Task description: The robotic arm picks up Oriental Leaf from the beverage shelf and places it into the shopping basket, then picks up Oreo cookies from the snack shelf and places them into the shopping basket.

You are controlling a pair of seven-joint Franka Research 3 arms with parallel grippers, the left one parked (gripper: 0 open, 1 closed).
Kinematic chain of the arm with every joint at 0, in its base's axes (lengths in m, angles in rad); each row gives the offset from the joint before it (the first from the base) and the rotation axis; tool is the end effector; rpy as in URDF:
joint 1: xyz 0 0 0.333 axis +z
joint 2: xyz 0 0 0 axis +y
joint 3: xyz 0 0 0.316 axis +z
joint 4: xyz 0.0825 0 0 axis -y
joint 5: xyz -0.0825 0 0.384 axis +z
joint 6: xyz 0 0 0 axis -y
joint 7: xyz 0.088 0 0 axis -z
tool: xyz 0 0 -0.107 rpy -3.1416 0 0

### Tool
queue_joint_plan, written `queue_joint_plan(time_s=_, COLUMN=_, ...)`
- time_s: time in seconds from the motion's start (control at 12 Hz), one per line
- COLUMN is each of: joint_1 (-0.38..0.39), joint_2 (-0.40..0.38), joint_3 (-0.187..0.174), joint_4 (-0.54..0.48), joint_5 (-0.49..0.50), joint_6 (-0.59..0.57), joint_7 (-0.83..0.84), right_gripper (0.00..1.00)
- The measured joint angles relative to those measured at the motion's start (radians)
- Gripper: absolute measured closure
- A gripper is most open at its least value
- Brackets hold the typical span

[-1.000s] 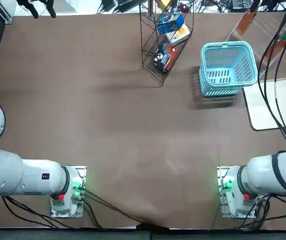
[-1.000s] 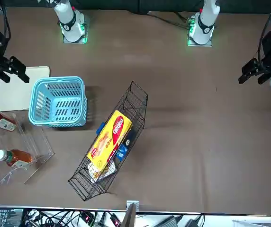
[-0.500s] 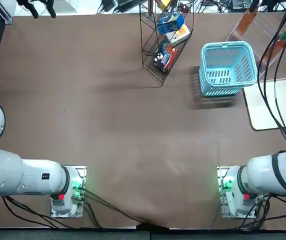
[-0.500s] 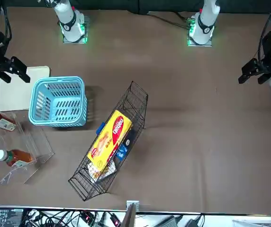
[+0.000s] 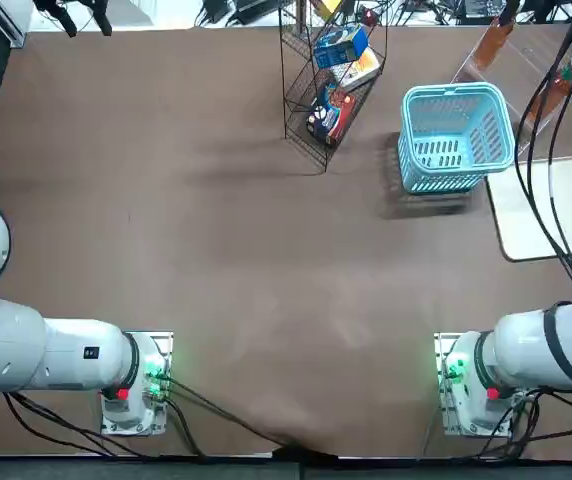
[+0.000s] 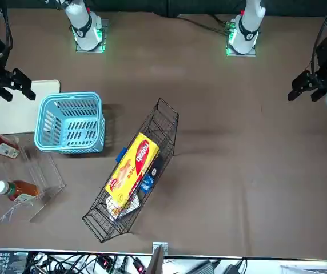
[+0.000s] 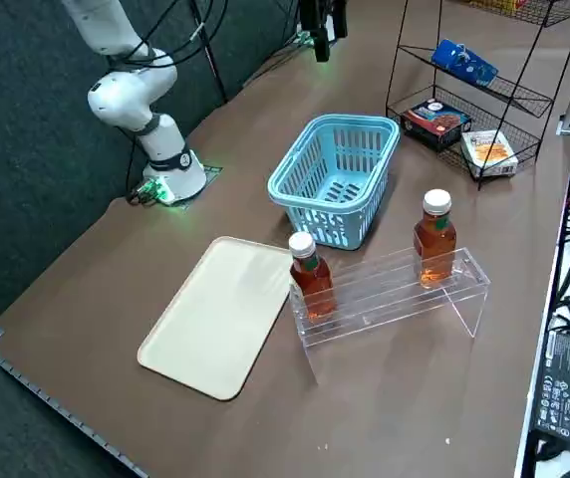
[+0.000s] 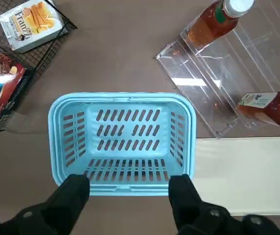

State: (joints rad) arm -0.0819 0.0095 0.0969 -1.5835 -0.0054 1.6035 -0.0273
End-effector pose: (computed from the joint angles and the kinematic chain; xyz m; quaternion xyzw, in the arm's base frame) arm 0.5603 0.0076 0.6161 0.9998 0.0212 0.0053 0.0023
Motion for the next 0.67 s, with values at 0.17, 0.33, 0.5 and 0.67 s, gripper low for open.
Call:
queue_joint_plan(time_s=0.17, joint_1=-0.009, joint_2=0.004, joint_3=-0.006, joint_4=0.0, joint_5=-0.004, joint_6=0.002, joint_7=-0.032, right_gripper=0.0)
queue_joint_plan(time_s=0.33, joint_1=-0.043, joint_2=0.012, joint_3=-0.013, joint_4=-0.001, joint_5=-0.014, joint_6=0.017, joint_7=-0.102, right_gripper=0.0)
queue_joint_plan(time_s=0.5, joint_1=-0.106, joint_2=0.031, joint_3=-0.018, joint_4=-0.001, joint_5=-0.016, joint_6=0.038, joint_7=-0.209, right_gripper=0.0)
queue_joint_plan(time_s=0.67, joint_1=-0.183, joint_2=0.057, joint_3=-0.024, joint_4=0.0, joint_5=-0.016, joint_6=0.052, joint_7=-0.316, right_gripper=0.0)
